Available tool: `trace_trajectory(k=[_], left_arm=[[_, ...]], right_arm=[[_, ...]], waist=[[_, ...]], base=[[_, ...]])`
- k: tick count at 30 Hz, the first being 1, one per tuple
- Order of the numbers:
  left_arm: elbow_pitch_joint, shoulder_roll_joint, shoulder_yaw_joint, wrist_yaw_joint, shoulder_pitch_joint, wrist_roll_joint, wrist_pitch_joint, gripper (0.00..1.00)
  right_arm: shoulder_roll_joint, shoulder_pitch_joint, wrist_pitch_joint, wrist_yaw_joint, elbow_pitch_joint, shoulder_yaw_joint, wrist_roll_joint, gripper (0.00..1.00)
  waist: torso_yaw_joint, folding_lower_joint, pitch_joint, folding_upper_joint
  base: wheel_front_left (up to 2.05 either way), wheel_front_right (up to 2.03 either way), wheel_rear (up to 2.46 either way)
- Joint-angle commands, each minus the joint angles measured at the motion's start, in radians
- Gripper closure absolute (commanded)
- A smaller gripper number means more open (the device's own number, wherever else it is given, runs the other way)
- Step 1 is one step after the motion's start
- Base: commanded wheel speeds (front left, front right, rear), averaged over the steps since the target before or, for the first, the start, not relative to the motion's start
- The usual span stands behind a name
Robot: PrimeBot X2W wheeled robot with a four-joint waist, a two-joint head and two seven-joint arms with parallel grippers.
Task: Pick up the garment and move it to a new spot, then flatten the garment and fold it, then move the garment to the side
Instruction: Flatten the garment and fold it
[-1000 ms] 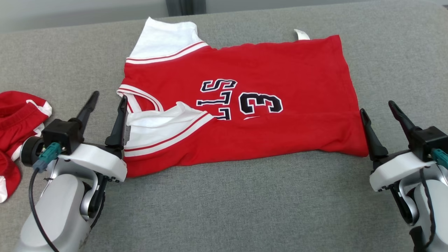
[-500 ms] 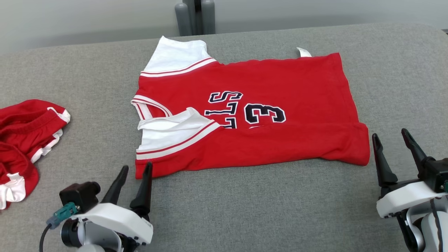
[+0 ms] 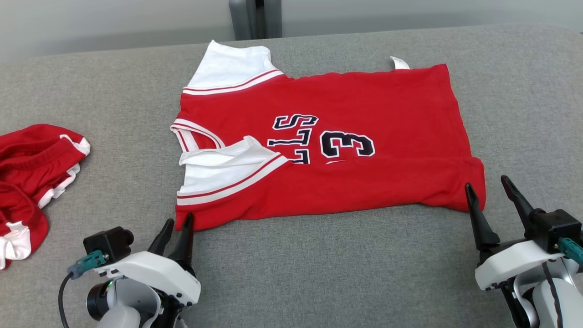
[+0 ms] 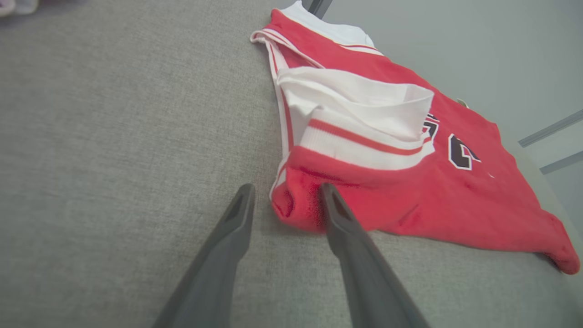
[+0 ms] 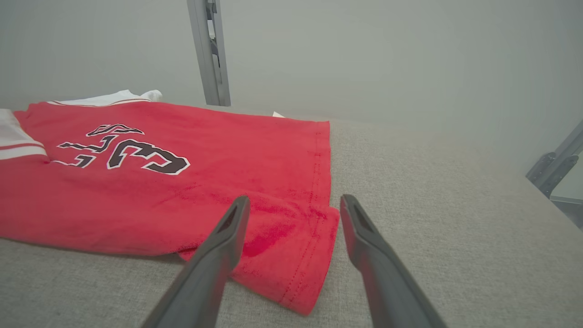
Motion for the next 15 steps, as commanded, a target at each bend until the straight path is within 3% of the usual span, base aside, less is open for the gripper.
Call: trace_trajectory(k=[1,2,3,4,10,15], left_arm=[[0.01,0.0,0.007,-0.007,-0.021,-0.007,-0.008,0.52],[0.021,0.0,0.009,-0.011,-0.031,-0.007,-0.015,0.66],[0.031,-0.004,0.014,-0.017,-0.038,-0.013,-0.026,0.9],[0.043,-0.005,0.016,-0.021,-0.044,-0.013,-0.035,1.0],[0.092,-0.007,0.029,-0.044,-0.068,-0.015,-0.085,1.0],[0.116,-0.004,0.031,-0.055,-0.076,-0.014,-0.105,1.0]], right_arm=[[-0.007,-0.007,-0.006,0.0,0.008,0.001,0.011,0.0],[-0.009,-0.01,-0.006,0.0,0.015,0.004,0.02,0.0],[-0.008,-0.012,-0.006,0.0,0.024,0.009,0.033,0.0],[-0.006,-0.012,-0.006,0.0,0.034,0.011,0.048,0.0],[-0.006,-0.03,-0.006,0.0,0.129,0.02,0.162,0.0],[-0.016,-0.052,-0.006,0.0,0.227,0.086,0.251,0.0]], waist=[[-0.001,0.0,0.002,0.0],[-0.001,0.0,0.004,0.0],[-0.001,0.0,0.005,0.0],[-0.001,0.0,0.005,0.0],[0.007,0.0,0.004,0.0],[0.019,0.0,0.005,0.0]], base=[[0.0,0.0,0.0],[0.0,0.0,0.0],[0.0,0.0,0.0],[0.0,0.0,0.0],[0.0,0.0,0.0],[0.0,0.0,0.0]])
